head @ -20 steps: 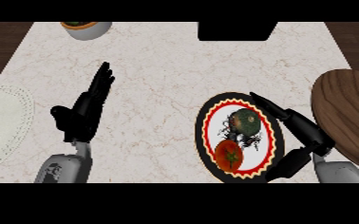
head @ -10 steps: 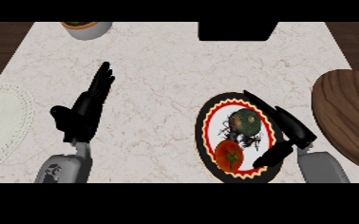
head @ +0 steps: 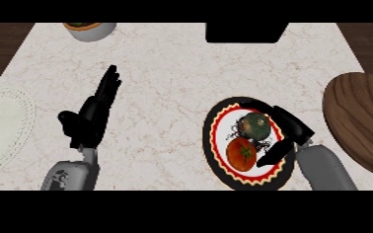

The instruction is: Pick the squash from the plate and place it in the bowl

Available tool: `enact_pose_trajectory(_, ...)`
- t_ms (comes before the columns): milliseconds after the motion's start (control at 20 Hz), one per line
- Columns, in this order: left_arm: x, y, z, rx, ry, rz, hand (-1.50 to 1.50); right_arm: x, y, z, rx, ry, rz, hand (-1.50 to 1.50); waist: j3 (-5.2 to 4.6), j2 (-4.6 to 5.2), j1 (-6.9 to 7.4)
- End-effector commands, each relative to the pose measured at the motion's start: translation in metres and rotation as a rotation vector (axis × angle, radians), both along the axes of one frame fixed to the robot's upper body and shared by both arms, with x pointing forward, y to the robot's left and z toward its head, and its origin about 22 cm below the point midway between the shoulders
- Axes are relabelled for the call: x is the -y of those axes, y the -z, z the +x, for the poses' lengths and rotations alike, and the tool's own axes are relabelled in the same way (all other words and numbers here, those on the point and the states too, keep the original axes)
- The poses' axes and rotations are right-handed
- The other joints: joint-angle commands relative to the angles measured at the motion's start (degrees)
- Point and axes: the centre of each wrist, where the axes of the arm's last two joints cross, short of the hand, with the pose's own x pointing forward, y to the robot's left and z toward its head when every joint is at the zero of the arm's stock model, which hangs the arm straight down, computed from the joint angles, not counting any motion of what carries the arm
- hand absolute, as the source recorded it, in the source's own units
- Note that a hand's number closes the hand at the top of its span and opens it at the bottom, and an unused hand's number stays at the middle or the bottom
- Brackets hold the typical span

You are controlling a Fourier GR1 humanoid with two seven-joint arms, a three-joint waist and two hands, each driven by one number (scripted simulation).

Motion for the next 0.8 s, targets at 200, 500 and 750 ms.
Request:
enact_pose_trajectory(200,-0.005,-0.009,0.005,-0.011,-0.011,-0.006,0.00,-0.013,0.003,-0.006,0.115,-0.185,-0.092,1.50,0.20,0.12,-0.03)
enact_pose_trajectory(500,-0.002,-0.023,-0.003,0.018,-0.006,0.005,0.00,-0.015,0.000,-0.034,0.065,-0.199,-0.019,1.50,0.18,-0.01,-0.23)
enact_pose_trajectory(750,-0.020,-0.002,-0.004,-0.002,-0.055,0.004,0.00,-0.011,0.020,-0.055,0.005,0.426,0.059,1.50,0.04,-0.64,-3.13)
